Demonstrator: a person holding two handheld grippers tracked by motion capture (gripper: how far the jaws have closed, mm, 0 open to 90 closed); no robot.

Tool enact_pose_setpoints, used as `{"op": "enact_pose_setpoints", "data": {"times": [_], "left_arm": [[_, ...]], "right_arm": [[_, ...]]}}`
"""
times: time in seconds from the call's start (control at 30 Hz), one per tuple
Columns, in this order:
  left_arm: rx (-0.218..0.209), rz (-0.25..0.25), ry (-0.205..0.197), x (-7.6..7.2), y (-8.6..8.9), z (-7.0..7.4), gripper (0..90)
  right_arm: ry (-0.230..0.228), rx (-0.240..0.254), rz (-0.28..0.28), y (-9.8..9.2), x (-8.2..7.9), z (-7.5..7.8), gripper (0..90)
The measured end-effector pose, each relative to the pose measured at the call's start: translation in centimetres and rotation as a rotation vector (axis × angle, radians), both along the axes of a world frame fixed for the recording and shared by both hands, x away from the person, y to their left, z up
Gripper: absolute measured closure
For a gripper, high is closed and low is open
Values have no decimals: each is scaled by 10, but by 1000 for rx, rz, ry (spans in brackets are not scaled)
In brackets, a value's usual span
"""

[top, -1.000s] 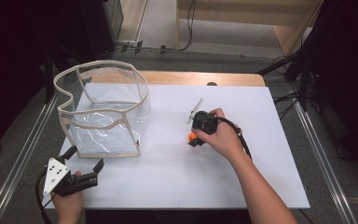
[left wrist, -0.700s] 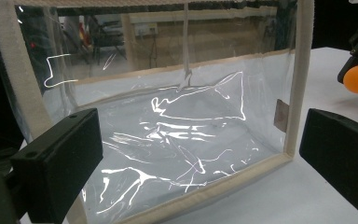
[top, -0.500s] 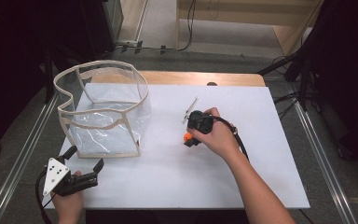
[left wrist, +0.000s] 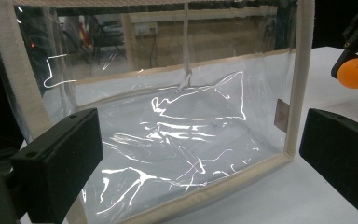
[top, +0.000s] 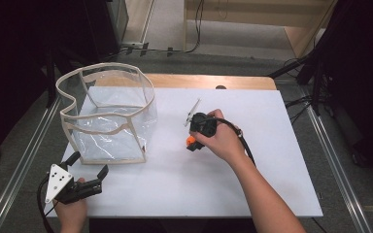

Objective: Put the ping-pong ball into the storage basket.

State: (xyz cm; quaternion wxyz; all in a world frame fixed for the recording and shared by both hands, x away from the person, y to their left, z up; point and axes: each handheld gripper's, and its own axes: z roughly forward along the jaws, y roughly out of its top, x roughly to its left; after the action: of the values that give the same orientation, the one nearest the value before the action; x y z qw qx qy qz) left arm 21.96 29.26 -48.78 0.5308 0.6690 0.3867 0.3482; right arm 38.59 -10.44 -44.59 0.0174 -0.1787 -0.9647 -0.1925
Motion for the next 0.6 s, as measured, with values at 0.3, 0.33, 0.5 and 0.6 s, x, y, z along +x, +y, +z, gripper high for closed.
{"op": "enact_pose_setpoints", "data": {"times": [0.3, 0.33, 0.5, 0.6], "left_arm": [[-11, -1, -1, 0, 1, 0, 1], [-11, -1, -1, 0, 1, 0, 1], [-11, 0, 1, 1, 1, 0, 1], [-9, 1, 1, 0, 1, 0, 1]], "right_arm": [[12, -5, 3, 6, 1, 5, 472], [4, 6, 19, 6, 2, 5, 472], [20, 10, 8, 10, 3, 8, 472], [17, 9, 18, 11, 3, 9, 472]]}}
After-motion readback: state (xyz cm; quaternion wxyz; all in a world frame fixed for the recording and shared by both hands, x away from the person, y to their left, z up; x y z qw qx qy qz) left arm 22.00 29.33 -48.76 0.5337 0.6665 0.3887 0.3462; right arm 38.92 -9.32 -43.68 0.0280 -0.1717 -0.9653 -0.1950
